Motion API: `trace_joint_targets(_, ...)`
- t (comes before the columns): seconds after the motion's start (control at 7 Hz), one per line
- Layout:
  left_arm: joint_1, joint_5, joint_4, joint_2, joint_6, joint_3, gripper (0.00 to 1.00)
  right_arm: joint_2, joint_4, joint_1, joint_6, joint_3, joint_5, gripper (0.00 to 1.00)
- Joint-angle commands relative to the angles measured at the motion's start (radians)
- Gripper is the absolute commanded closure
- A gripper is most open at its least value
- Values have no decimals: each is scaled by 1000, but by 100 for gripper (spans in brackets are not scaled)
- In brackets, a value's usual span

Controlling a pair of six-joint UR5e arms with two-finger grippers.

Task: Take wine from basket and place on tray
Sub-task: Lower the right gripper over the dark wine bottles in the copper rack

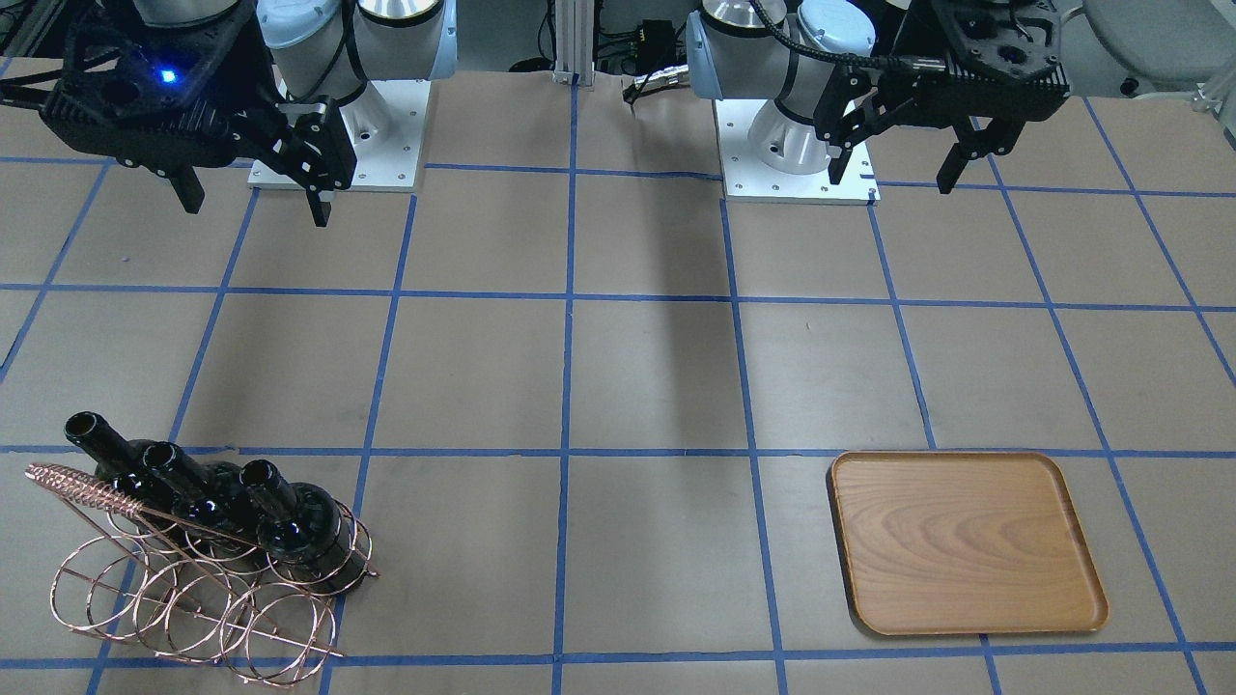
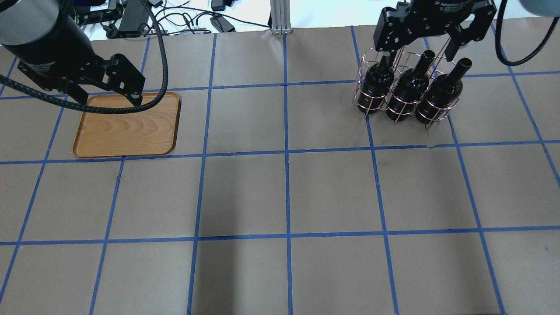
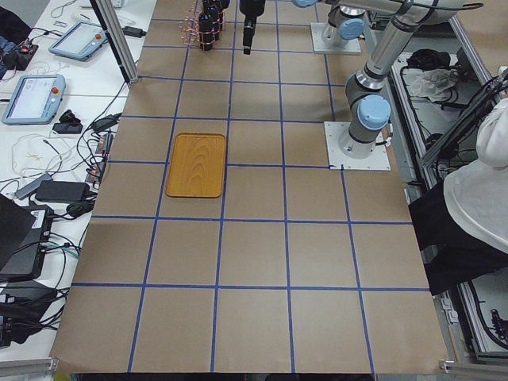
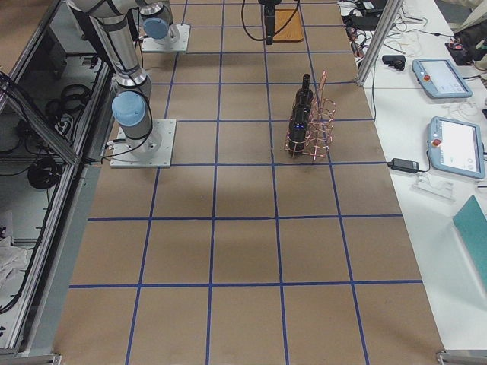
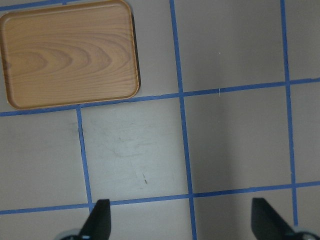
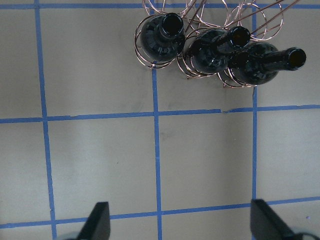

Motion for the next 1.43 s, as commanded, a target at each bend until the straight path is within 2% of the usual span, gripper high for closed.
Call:
trace_joint_targets(0.0, 0, 0, 0, 0, 0, 0, 0, 0, -12, -2, -7, 17, 10, 0)
trace_joint_targets(0.14, 0, 0, 0, 0, 0, 0, 0, 0, -18, -8, -2, 17, 3, 0)
trace_joint_targets(0.43, 0, 0, 2, 0, 0, 0, 0, 32, -33, -104, -18, 18, 11, 0)
trace_joint_targets(0.71, 0, 0, 2, 0, 0, 0, 0, 149, -196, -182, -27, 53, 10, 0)
trace_joint_targets(0.86, 0, 0, 0, 0, 0, 0, 0, 178, -257, -183, -16, 81, 14, 0)
trace_joint_targets(1.29, 0, 0, 2, 0, 0, 0, 0, 183, -378, -178, -4, 142, 14, 1)
